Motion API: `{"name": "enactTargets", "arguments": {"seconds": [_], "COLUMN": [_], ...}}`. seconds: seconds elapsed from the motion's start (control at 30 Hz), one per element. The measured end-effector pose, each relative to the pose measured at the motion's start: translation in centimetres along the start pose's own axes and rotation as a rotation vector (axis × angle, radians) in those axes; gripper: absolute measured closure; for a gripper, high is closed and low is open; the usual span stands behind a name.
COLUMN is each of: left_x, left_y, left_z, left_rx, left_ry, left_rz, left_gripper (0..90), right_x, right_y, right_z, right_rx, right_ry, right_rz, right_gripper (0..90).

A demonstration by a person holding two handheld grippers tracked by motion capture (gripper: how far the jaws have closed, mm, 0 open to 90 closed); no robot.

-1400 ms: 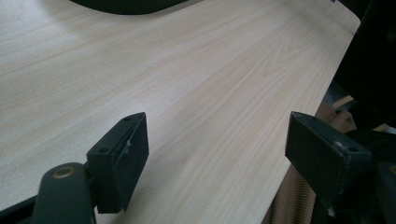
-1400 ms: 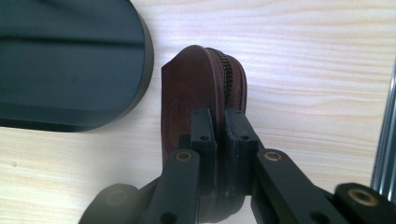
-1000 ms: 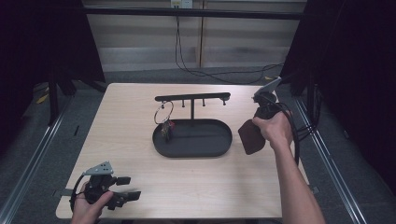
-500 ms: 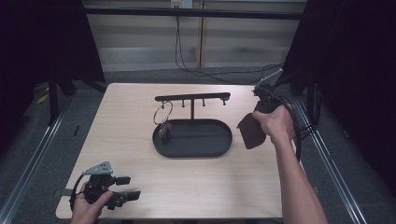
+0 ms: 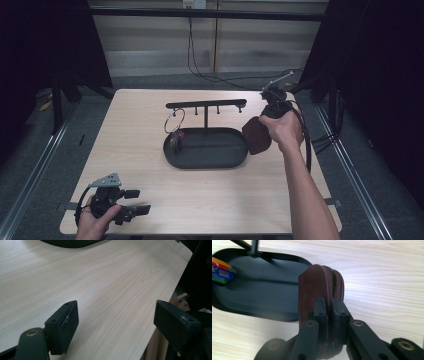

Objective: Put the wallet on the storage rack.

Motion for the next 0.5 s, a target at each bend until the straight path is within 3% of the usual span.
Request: {"name": "enactTargets", "arguments": {"seconds": [0.07,0.5], "left_x": [0.0,0.0], "left_y": [0.0,-0.1], "left_z": [0.0,0.1], "left_rx": [-0.001,0.003], "left_ry": [0.0,-0.006], "left_rz": [0.001,-0.002], "left_gripper": [20.2,20.2], "right_x": [-0.2,-1.2], "right_y": [-0.4,-2.3], "right_z": [-0.1,-1.1], "right_rx": [-0.031,-0.124], "right_ry": [0.005,0.012], "right_rz": [0.006,0.018], "right_gripper": [83.5,83.5]}}
Point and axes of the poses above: each handheld gripper's, and its own axes: z roughly backward along the jaws, x roughly out of its underside, y roughly to its right, the point moved 7 cm from there along -z, roughly forward along the jaws, and after that the axes turned 13 degrees about -y, right-handed, at the moved point
